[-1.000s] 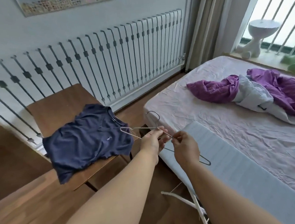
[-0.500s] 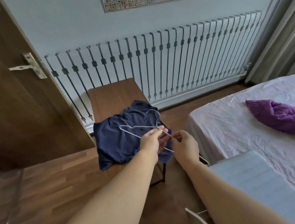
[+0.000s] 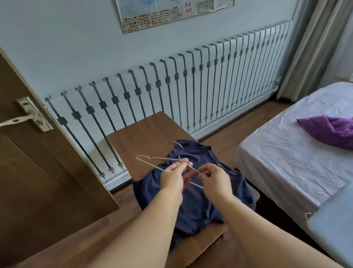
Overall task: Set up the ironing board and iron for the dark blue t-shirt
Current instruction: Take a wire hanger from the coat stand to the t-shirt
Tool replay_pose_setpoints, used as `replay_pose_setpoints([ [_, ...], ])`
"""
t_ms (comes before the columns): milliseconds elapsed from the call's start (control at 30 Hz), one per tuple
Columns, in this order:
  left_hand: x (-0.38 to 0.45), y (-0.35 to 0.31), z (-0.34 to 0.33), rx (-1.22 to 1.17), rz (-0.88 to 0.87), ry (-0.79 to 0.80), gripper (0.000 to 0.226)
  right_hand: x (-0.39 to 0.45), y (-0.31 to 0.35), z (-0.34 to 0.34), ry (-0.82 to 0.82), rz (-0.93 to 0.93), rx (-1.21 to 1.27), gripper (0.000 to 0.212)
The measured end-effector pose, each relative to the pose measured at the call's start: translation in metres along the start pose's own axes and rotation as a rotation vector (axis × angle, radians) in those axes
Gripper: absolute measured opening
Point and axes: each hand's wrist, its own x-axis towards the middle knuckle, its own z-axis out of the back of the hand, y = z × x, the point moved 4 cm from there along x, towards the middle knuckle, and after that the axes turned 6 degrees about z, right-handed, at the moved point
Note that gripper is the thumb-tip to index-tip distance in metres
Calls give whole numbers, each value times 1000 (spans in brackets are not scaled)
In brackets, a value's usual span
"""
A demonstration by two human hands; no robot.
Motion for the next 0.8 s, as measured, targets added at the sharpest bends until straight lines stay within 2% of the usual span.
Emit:
replay_pose_setpoints([
  [267, 30, -24, 50, 21, 39, 43, 20, 5, 24, -54, -68, -66, 39, 6],
  [467, 39, -34, 56, -7, 13, -8, 19, 23, 31, -64, 10, 16, 18, 5],
  [700, 48, -55, 69, 0, 9, -74, 19, 36, 33, -80, 23, -25, -30, 2],
  [800, 59, -63, 78, -14, 26, -62, 18, 47, 35, -86, 20, -66, -65, 9],
])
